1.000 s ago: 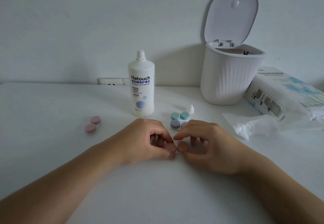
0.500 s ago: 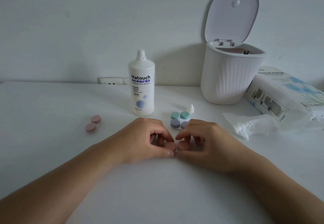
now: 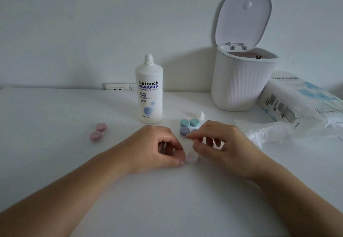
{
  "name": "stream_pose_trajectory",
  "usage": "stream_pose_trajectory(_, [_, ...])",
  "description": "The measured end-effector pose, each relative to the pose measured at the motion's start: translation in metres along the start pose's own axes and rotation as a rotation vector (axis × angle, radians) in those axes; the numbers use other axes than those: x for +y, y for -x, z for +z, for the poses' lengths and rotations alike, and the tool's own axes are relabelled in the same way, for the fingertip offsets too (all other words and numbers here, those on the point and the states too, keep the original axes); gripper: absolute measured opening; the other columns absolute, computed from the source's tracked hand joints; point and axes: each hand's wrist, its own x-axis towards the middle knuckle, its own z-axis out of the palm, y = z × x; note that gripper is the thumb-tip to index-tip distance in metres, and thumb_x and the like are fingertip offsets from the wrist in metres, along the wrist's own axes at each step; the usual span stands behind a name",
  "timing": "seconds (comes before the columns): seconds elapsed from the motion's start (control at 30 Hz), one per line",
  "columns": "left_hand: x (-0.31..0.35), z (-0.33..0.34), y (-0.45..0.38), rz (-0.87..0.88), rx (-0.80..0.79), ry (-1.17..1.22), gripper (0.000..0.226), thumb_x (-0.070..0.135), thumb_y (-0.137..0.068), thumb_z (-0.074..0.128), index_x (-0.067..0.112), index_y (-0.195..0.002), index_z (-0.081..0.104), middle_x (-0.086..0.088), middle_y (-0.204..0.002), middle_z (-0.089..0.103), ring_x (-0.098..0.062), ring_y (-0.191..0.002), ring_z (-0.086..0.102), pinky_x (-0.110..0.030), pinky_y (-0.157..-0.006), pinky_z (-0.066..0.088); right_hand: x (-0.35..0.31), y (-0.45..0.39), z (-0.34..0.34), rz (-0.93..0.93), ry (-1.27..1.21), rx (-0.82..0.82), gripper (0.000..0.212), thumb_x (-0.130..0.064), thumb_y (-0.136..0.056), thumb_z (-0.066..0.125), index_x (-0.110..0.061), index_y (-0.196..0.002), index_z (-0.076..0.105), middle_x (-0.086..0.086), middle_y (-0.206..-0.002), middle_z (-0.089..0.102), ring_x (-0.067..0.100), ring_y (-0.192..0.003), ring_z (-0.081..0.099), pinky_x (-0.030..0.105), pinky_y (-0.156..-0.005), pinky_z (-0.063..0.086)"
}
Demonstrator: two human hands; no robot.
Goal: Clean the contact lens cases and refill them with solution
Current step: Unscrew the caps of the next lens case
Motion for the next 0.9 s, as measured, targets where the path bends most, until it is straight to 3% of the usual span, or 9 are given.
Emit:
stream_pose_trajectory(0.07, [0.000,0.000,0.000,0.004,-0.002,0.008,0.029,0.057,-0.065,0.072,0.037,-0.086,0.076,0.014,-0.082,0.064,-0.002,-0.065,0.052,-0.013,-0.061,0.041,0.003,-0.001,-0.002,0.092,0.001,0.065,0.013,-0.026,-0.085,0.077,-0.036,-0.093,0.076,-0.015,-0.083,0.070,0.011,-0.071,0.060,0.013,-0.062,0.041])
stream_pose_trajectory(0.17, [-0.002,0.000,-0.001,0.015,-0.007,0.015,0.030,0.057,-0.064,0.073,0.036,-0.086,0.076,0.013,-0.082,0.063,-0.003,-0.066,0.052,-0.014,-0.061,0.041,0.009,-0.002,-0.006,0.236,0.038,0.131,0.012,-0.035,-0.075,0.084,-0.032,-0.080,0.073,-0.019,-0.077,0.072,0.003,-0.064,0.060,0.017,-0.058,0.045])
stream_pose_trajectory(0.3, [-0.003,0.000,-0.001,0.035,-0.002,0.009,0.026,0.053,-0.065,0.075,0.037,-0.086,0.076,0.015,-0.081,0.063,-0.001,-0.066,0.053,-0.010,-0.061,0.039,0.011,-0.001,-0.010,0.300,0.202,0.125,0.017,-0.038,-0.073,0.083,-0.031,-0.074,0.068,-0.016,-0.072,0.073,0.003,-0.068,0.066,0.029,-0.065,0.054])
stream_pose_trajectory(0.4, [-0.004,0.000,-0.001,0.039,0.003,0.016,0.027,0.054,-0.065,0.076,0.037,-0.087,0.075,0.017,-0.080,0.063,-0.001,-0.066,0.053,-0.009,-0.061,0.039,0.016,-0.001,-0.015,0.310,0.289,0.122,0.015,-0.040,-0.076,0.081,-0.033,-0.078,0.068,-0.021,-0.074,0.072,-0.003,-0.075,0.067,0.021,-0.066,0.050])
stream_pose_trajectory(0.5, [-0.005,0.000,-0.002,0.039,0.007,0.020,0.026,0.053,-0.065,0.076,0.037,-0.086,0.075,0.017,-0.080,0.062,-0.001,-0.065,0.052,-0.009,-0.061,0.039,0.019,0.000,-0.015,0.293,0.379,0.122,0.017,-0.043,-0.082,0.076,-0.037,-0.097,0.072,-0.031,-0.082,0.070,-0.004,-0.083,0.064,0.013,-0.070,0.043])
stream_pose_trajectory(0.63, [-0.005,0.001,-0.002,0.033,0.010,0.021,0.026,0.054,-0.064,0.076,0.037,-0.085,0.076,0.015,-0.080,0.063,-0.001,-0.064,0.050,-0.010,-0.060,0.039,0.021,0.000,-0.013,0.263,0.460,0.073,0.028,-0.049,-0.091,0.064,-0.039,-0.116,0.069,-0.015,-0.106,0.075,0.016,-0.101,0.066,0.031,-0.084,0.052])
stream_pose_trajectory(0.77, [-0.004,0.001,-0.002,0.028,0.024,0.027,0.024,0.051,-0.065,0.078,0.037,-0.084,0.076,0.013,-0.080,0.062,-0.001,-0.063,0.049,-0.011,-0.059,0.038,0.025,0.000,-0.013,0.262,0.447,0.045,0.034,-0.051,-0.093,0.062,-0.039,-0.124,0.066,-0.008,-0.117,0.071,0.017,-0.110,0.062,0.030,-0.088,0.047])
stream_pose_trajectory(0.83, [-0.004,0.001,-0.002,0.022,0.025,0.019,0.022,0.049,-0.067,0.080,0.036,-0.085,0.076,0.012,-0.081,0.063,-0.001,-0.064,0.049,-0.012,-0.060,0.039,0.023,0.001,-0.013,0.195,0.415,0.092,0.030,-0.047,-0.092,0.065,-0.035,-0.120,0.069,-0.012,-0.114,0.070,0.012,-0.108,0.061,0.027,-0.086,0.045])
stream_pose_trajectory(0.9, [-0.004,0.001,-0.002,0.019,0.023,0.010,0.020,0.045,-0.068,0.082,0.036,-0.085,0.076,0.012,-0.080,0.063,-0.002,-0.065,0.050,-0.012,-0.060,0.040,0.018,0.001,-0.013,0.087,0.314,0.138,0.023,-0.043,-0.089,0.067,-0.031,-0.107,0.074,-0.016,-0.096,0.068,0.009,-0.090,0.061,0.026,-0.076,0.049])
